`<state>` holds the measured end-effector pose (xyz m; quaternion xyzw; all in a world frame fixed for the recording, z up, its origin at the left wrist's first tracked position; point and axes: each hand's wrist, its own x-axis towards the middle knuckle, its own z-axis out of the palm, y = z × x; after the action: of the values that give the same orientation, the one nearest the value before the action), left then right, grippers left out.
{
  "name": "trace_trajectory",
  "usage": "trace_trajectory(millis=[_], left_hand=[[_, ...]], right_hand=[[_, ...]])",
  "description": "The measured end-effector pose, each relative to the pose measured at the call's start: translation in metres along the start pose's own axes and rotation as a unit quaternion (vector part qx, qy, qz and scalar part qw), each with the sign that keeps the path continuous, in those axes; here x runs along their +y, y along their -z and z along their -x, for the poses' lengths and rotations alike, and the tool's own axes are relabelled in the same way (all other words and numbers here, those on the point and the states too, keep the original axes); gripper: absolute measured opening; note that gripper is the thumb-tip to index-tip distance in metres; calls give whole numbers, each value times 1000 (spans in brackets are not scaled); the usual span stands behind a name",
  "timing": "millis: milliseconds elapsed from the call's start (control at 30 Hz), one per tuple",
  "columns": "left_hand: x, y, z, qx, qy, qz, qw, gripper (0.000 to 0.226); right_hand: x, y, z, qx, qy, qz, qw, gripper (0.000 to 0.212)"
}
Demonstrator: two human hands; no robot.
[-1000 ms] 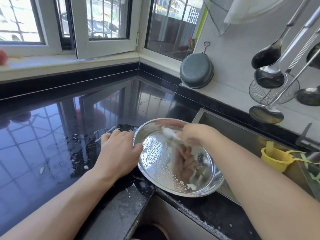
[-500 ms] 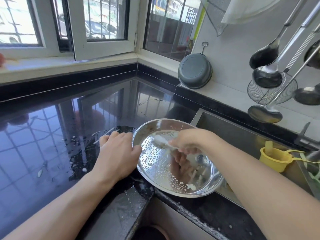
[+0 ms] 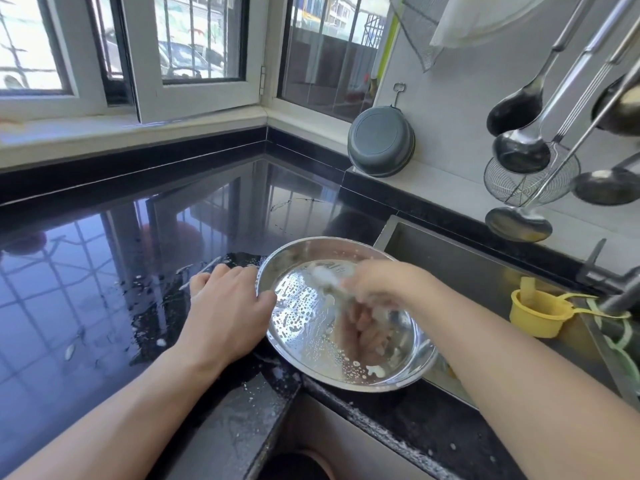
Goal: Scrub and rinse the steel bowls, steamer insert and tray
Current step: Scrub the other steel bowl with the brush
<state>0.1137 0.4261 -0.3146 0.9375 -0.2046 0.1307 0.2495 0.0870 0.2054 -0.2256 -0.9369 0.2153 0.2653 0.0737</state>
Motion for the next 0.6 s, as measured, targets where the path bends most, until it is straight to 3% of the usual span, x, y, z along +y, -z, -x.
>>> trace_trajectory(millis=[33, 100, 200, 233, 400, 533, 600], left_hand=[[0, 0, 0, 0, -1, -6, 1000, 31], [0, 0, 0, 0, 2, -15, 1000, 30], [2, 1, 1, 0, 1, -4, 1000, 28], [2, 2, 1, -1, 3, -2, 1000, 27], [3, 2, 1, 1, 2, -8, 1000, 28], [3, 2, 1, -1, 1, 1, 1000, 27], [2, 3, 1, -1, 3, -1, 1000, 27]], right_hand=[[-6, -5, 4, -37, 11, -3, 999, 42], [-4, -6, 1, -33, 16, 2, 999, 38], [19, 8, -12, 111, -26, 62, 992, 25], [23, 6, -15, 127, -36, 98, 986, 24], [10, -13, 9, 9, 18, 106, 994, 23], [20, 1, 2, 62, -30, 213, 975, 43], [11, -7, 4, 25, 6, 176, 984, 32]])
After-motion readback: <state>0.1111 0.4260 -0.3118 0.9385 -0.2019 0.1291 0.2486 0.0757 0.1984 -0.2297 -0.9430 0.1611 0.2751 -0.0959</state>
